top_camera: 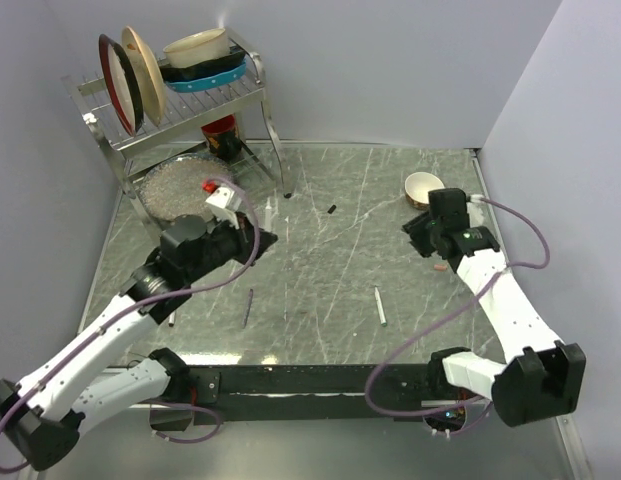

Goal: Insert the pens into the pen caps

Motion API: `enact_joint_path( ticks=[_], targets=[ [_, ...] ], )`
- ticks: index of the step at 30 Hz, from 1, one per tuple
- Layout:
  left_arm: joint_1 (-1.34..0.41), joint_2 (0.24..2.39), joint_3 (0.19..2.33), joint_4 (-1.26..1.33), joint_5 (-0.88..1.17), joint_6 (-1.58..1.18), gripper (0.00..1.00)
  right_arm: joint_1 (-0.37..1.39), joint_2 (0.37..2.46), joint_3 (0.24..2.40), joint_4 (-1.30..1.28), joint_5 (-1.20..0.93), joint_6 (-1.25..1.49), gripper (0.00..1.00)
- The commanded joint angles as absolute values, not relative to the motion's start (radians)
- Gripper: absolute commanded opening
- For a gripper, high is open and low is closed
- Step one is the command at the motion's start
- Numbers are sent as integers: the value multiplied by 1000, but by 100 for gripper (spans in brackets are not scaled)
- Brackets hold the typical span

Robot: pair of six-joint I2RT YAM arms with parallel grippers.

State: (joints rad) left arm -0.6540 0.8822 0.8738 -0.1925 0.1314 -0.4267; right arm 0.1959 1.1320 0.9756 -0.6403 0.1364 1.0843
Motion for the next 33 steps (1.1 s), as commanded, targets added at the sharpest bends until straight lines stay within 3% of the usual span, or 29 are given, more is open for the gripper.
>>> enact_joint_path(
  ticks=[1, 9, 14, 24, 28, 33],
  targets=[
    [-647, 830, 816, -199, 64, -342, 1, 54, 1180, 951, -730, 258, 1134, 48],
    [-634, 884, 874, -248, 101, -291, 1, -170, 1394, 960, -666, 230, 993, 44],
    [-630, 853, 862, -252, 77, -299, 1, -170, 1506, 1026, -522, 278, 554, 45],
    [-632, 839, 851, -242, 92, -313, 1, -161, 1413, 968, -368, 3, -163, 61],
    [-632, 822, 844, -226, 100, -313, 1, -134, 1459, 916, -370, -64, -268, 61],
    [-632, 827, 842, -224, 115, -316, 1, -77, 1491, 848, -361, 72, -359, 60]
  ],
)
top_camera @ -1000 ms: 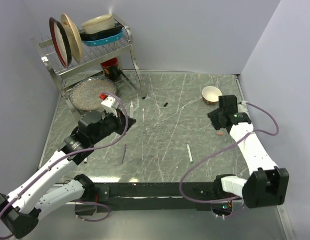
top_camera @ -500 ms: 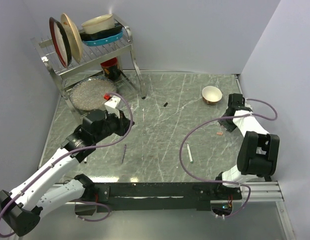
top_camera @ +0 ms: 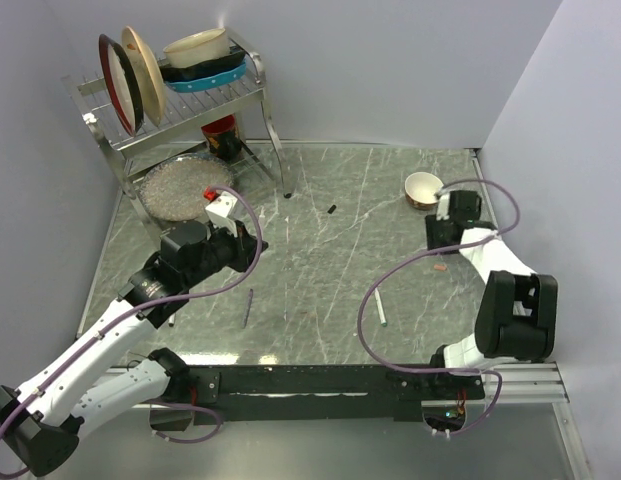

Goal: Insert the pens into the pen caps

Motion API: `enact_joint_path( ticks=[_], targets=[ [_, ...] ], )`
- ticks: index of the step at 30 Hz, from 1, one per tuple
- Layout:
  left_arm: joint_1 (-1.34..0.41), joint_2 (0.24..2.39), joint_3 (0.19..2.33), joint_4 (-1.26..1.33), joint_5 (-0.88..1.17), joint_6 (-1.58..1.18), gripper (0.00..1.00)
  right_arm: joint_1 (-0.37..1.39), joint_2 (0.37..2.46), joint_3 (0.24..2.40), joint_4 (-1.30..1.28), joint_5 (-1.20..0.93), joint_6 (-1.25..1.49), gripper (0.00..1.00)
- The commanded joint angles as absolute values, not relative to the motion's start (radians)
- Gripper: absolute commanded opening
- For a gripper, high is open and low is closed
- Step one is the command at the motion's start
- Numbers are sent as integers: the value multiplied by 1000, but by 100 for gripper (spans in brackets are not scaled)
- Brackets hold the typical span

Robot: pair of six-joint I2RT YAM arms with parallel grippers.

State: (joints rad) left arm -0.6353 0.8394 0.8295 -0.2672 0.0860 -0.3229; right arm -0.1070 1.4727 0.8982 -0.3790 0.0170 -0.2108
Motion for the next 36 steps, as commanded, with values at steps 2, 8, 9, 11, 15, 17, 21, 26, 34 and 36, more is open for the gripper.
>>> enact_joint_path(
  ticks=[2, 8, 9, 11, 15, 17, 21, 26, 34, 36],
  targets=[
    [-632, 827, 842, -222, 126, -313, 1, -77, 1471, 835, -342, 66, -362, 59],
    [-632, 808, 847, -232, 107, -316, 1, -77, 1508, 873, -362, 101, -388, 59],
    [-632, 799, 845, -227, 100, -316, 1, -75, 1515, 874, -365, 107, -393, 59],
    [-632, 792, 838, -222, 98, -316, 1, -77, 1532, 876, -364, 110, -406, 58],
    [-632, 799, 841, -222, 104, -314, 1, -75, 1554, 881, -382, 101, -413, 52],
    [-632, 804, 842, -221, 115, -314, 1, -77, 1545, 873, -373, 78, -425, 51],
    [-632, 807, 841, -221, 118, -314, 1, -77, 1551, 865, -365, 34, -440, 51],
    [-632, 808, 842, -224, 114, -313, 1, -77, 1597, 870, -374, 52, -446, 51],
    [-632, 807, 842, -222, 115, -313, 1, -78, 1631, 885, -362, 75, -440, 43],
    [-632, 807, 841, -221, 117, -311, 1, -78, 1652, 902, -373, 61, -423, 39]
  ],
)
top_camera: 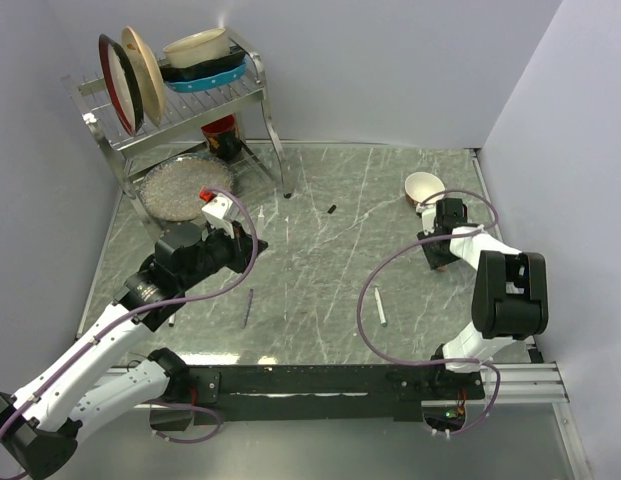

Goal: Insert the pens into the pen caps

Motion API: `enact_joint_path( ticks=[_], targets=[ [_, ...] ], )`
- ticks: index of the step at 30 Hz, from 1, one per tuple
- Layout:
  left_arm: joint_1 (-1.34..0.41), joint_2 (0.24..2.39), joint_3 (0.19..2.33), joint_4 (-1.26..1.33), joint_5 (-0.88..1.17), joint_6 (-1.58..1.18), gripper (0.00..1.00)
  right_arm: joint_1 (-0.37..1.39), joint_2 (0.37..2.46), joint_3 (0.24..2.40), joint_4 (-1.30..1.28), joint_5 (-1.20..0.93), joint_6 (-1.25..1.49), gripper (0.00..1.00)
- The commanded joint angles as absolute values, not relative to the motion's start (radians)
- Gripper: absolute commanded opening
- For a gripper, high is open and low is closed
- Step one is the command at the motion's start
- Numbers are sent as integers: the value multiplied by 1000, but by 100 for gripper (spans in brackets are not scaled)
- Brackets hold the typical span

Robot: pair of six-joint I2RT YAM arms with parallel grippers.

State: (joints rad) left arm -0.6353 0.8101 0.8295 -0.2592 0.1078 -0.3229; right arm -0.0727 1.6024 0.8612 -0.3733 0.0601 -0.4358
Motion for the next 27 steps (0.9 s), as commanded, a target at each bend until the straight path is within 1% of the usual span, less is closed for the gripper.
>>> enact_joint_path(
  ticks=[1, 3, 6, 8, 12, 14, 17, 22, 27],
  targets=[
    [-632, 807, 839, -221, 117, -313, 1, -78, 1660, 911, -383, 25, -404, 38],
    [-632, 810, 841, -219, 117, -313, 1, -78, 1677, 945, -420, 6, -365, 34],
    [-632, 813, 839, -216, 121, -311, 1, -64, 1687, 983, -466, 3, -298, 31],
    [-632, 818, 841, -215, 123, -313, 1, -43, 1675, 983, -480, -46, -281, 30],
    [-630, 818, 839, -215, 127, -310, 1, -17, 1641, 962, -466, -52, -236, 30],
    [-632, 816, 838, -216, 121, -308, 1, -17, 1622, 950, -459, -46, -245, 33],
    [-632, 807, 835, -216, 111, -307, 1, -23, 1592, 940, -459, 23, -301, 39],
    [-632, 798, 825, -212, 107, -307, 1, -61, 1562, 933, -442, 45, -360, 43],
    [-632, 815, 830, -216, 120, -304, 1, -71, 1491, 827, -370, 8, -410, 45]
  ],
)
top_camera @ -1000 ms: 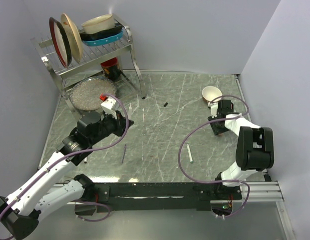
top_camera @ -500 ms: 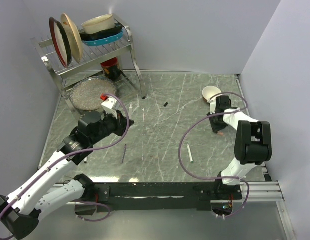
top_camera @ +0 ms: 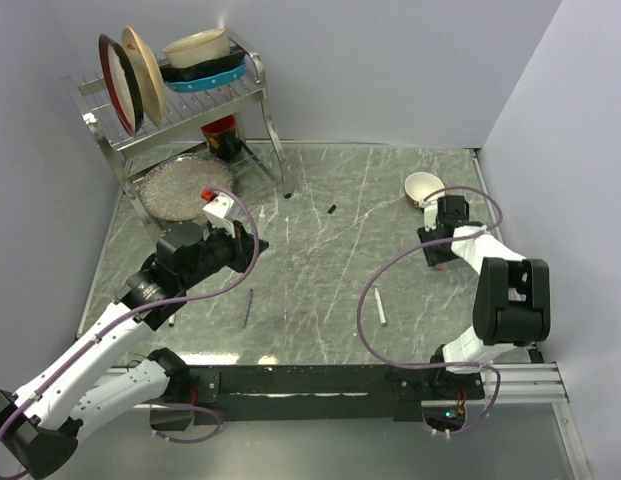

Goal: Insert the pens into the pen caps

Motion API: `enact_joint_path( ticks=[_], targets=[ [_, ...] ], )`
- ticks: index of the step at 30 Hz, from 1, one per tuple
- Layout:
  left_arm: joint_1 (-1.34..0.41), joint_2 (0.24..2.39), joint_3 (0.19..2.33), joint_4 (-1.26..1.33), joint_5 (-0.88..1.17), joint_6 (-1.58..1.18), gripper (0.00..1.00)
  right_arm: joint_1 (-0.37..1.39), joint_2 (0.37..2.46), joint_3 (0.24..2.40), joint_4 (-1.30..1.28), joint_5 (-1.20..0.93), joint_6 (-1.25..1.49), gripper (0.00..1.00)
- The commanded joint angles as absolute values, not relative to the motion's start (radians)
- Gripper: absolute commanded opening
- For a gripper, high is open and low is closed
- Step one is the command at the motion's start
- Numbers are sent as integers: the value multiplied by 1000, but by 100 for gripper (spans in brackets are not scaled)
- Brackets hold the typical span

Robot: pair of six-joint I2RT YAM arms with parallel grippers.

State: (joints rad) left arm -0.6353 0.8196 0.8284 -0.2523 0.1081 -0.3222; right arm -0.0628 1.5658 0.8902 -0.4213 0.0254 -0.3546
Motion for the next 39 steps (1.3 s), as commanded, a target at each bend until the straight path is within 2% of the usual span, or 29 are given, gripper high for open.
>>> enact_joint_path(
  ticks=[1, 9, 21, 27, 31, 39],
  targets=[
    [-632, 816, 831, -215, 121, -302, 1, -69, 1485, 821, -362, 3, -414, 45],
    [-632, 813, 830, -215, 124, -304, 1, -71, 1546, 831, -351, 118, -440, 48],
    [-632, 818, 833, -216, 138, -302, 1, -74, 1620, 853, -333, 132, -451, 47],
    [-632, 816, 833, -215, 133, -301, 1, -74, 1658, 885, -353, 86, -430, 41],
    [-632, 811, 833, -216, 130, -301, 1, -74, 1680, 913, -392, 75, -390, 31],
    [-632, 804, 833, -213, 126, -298, 1, -2, 1675, 1015, -512, -15, -229, 24]
  ],
)
